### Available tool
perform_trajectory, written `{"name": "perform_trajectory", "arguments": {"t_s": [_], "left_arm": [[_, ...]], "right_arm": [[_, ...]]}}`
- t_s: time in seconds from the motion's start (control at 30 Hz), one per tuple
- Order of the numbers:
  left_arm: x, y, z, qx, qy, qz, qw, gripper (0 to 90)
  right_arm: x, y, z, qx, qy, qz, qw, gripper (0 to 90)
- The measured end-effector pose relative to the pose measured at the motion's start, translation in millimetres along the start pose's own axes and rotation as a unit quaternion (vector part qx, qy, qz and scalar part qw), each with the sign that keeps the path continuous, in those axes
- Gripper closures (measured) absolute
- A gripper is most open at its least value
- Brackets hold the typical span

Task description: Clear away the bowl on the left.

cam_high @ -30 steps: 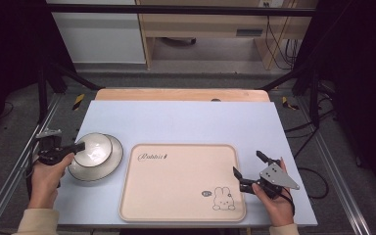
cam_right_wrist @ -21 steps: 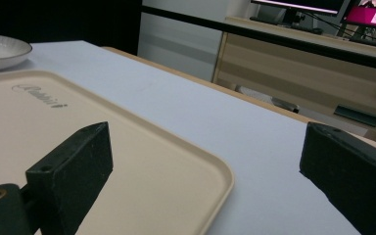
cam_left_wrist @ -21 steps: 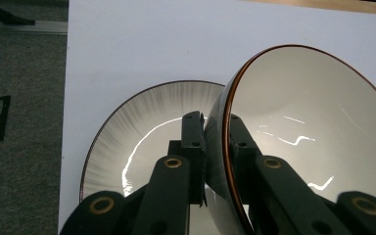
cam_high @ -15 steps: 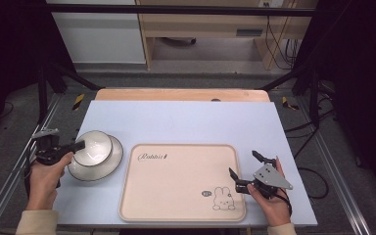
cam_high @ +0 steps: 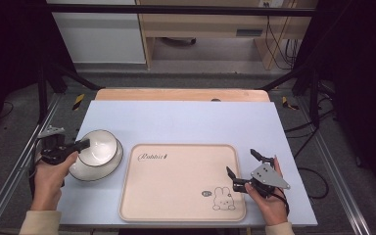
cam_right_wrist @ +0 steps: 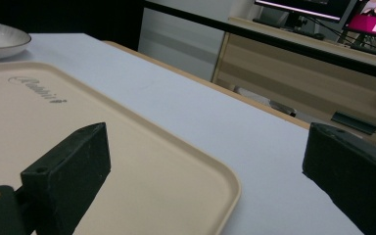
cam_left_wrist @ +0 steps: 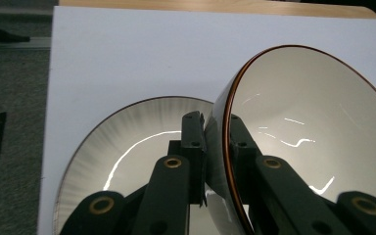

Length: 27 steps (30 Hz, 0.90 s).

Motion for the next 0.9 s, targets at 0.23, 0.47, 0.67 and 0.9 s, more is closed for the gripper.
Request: {"name": "perform_trajectory", "arguments": {"t_s": [0.23, 0.47, 0.67, 0.9], "left_arm": [[7.4, -0.8, 18.4, 0.008, -0.020, -0.007, 0.9997, 81.8], [18.1, -1.4, 42.0, 0.029, -0.045, -0.018, 0.9984, 81.7], [28.4, -2.2, 65.3, 0.048, -0.066, -0.026, 0.9963, 81.7], [39.2, -5.6, 83.4, 0.060, -0.085, -0.037, 0.9939, 81.7]], "right_arm": [[-4.0, 1.4, 4.0, 0.018, 0.000, 0.028, 0.9994, 4.1], [-10.0, 3.1, 8.5, 0.036, 0.004, 0.070, 0.9969, 4.5], [-8.3, 1.9, 8.8, 0.042, 0.007, 0.068, 0.9968, 4.7], [-9.3, 3.2, 8.0, 0.053, 0.016, 0.072, 0.9959, 4.5]]}}
Point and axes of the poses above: each handheld gripper's, and its own axes: x roughly forward along the jaws, y roughly out of its top, z roughly to its right, the point moved 2 cm from there along x, roughly forward along the jaws
